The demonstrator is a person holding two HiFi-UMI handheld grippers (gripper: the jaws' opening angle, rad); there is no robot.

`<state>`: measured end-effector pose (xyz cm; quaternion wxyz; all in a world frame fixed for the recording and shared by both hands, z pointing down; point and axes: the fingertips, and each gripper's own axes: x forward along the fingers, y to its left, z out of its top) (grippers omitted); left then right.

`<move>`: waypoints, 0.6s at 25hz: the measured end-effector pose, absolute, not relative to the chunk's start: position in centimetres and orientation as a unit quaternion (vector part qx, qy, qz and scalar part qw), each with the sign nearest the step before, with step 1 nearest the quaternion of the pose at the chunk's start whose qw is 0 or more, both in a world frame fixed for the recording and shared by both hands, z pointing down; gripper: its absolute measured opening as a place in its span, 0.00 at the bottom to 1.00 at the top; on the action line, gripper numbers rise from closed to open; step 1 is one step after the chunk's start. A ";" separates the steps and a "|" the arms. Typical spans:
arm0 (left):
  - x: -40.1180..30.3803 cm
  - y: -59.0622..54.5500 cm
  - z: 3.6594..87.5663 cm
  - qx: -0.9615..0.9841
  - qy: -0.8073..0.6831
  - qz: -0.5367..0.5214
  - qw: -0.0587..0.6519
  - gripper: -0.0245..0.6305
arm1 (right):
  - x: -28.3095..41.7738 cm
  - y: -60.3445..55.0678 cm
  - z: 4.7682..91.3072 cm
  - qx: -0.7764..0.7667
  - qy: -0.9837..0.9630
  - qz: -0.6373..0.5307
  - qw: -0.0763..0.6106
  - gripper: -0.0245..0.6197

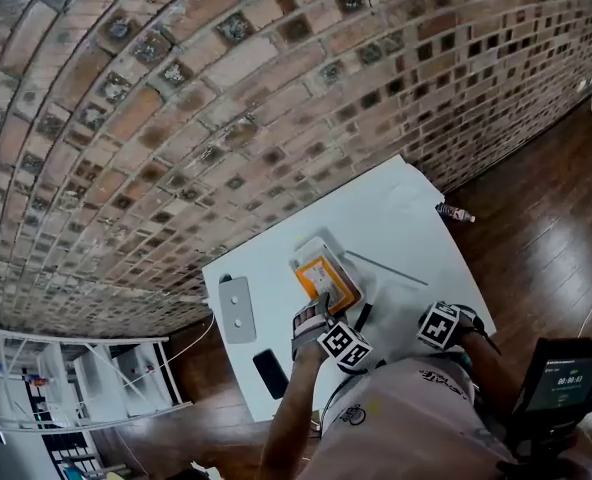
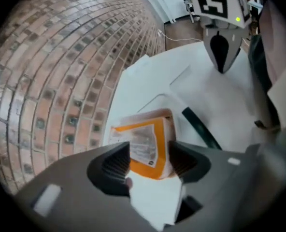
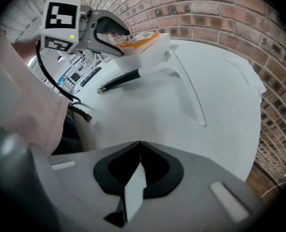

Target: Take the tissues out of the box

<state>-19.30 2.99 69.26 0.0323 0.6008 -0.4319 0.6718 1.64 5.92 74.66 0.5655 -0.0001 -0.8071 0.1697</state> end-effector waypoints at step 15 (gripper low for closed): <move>-25.3 2.3 54.7 0.627 -0.575 0.523 0.045 0.13 | 1.7 5.6 74.4 0.019 -0.816 0.193 0.545 0.05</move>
